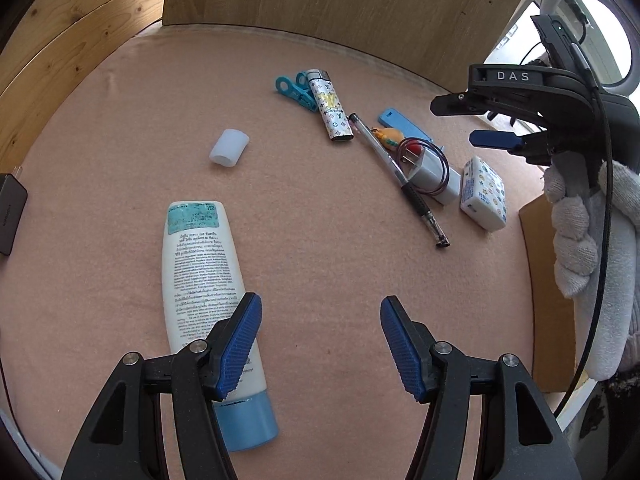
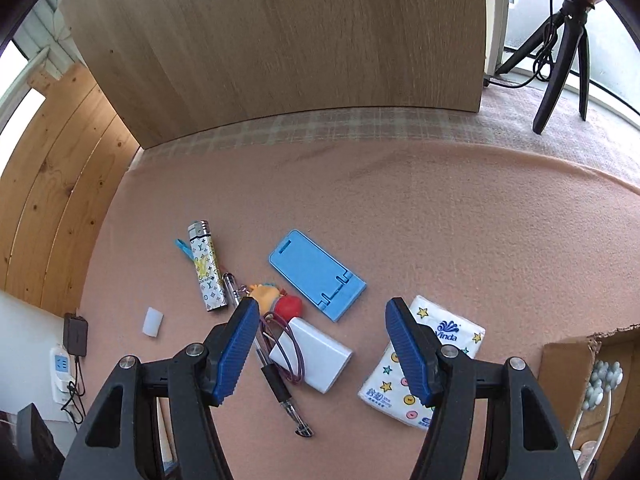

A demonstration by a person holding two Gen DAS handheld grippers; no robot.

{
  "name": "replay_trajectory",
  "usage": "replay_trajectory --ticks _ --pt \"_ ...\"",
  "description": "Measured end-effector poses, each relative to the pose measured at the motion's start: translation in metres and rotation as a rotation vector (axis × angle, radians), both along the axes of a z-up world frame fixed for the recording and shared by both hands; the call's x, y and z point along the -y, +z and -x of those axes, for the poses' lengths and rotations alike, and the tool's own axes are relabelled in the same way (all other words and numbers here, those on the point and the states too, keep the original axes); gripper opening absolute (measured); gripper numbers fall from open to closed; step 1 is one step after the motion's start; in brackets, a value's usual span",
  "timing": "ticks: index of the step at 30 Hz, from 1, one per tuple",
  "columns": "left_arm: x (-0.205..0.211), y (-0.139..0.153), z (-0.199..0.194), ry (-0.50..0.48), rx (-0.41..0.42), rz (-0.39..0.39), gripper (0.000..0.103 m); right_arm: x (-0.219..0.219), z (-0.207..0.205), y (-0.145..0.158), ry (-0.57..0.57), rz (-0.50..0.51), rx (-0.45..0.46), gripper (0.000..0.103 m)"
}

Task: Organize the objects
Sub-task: 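Withdraw the right tool from the box back toward the pile, then move the right tool down toward the white charger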

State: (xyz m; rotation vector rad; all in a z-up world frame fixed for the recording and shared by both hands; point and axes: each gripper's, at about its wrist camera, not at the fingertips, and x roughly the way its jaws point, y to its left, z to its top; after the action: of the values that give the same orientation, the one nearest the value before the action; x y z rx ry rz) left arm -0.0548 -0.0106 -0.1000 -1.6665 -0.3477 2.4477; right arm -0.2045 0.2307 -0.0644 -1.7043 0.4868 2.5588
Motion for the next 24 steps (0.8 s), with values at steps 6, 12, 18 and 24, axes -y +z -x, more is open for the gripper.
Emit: replay_trajectory --ticks 6,12,18,24 --pt "0.003 -0.003 -0.003 -0.009 -0.002 -0.006 0.064 0.005 0.039 -0.020 -0.038 -0.034 0.042 0.062" --pt "0.021 -0.003 -0.003 0.024 -0.008 -0.006 0.059 0.011 0.061 -0.040 -0.060 -0.068 0.075 0.062" --pt "0.030 -0.002 -0.004 0.034 -0.013 -0.015 0.057 0.036 0.070 -0.047 0.038 -0.118 0.107 0.064" --pt "0.030 -0.001 -0.005 0.036 -0.019 -0.021 0.057 0.069 0.055 -0.050 0.214 -0.156 0.132 0.062"
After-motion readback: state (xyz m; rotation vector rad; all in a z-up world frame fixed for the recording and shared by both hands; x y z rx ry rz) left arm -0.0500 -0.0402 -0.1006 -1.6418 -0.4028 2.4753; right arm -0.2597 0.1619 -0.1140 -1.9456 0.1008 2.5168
